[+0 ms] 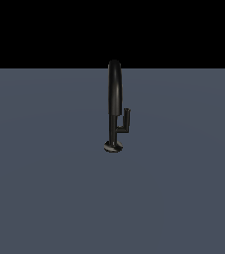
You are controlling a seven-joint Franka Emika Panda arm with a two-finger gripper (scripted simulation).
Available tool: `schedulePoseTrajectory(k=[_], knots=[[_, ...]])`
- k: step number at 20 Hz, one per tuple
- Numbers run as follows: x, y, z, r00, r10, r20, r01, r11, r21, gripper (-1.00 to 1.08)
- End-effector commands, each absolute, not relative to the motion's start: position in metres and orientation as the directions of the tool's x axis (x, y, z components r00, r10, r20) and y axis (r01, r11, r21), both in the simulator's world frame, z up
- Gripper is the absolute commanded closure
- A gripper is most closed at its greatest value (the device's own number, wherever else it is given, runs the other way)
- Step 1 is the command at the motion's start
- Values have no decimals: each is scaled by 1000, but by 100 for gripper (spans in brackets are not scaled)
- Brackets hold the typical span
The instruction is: Turn on the faucet by rotating a designated handle.
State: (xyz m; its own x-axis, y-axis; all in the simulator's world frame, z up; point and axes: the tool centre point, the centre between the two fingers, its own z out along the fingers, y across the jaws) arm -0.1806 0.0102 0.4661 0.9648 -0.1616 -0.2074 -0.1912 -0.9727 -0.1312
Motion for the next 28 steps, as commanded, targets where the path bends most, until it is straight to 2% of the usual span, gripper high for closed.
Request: schedulePoseTrajectory(k=[1, 15, 28], knots=[[-166, 9, 461, 950, -190, -247, -232, -960, -156, 108], [-88, -6, 422, 820, -308, -483, -471, -842, -263, 108], [-24, -26, 365, 622, -342, -704, -694, -656, -295, 108]])
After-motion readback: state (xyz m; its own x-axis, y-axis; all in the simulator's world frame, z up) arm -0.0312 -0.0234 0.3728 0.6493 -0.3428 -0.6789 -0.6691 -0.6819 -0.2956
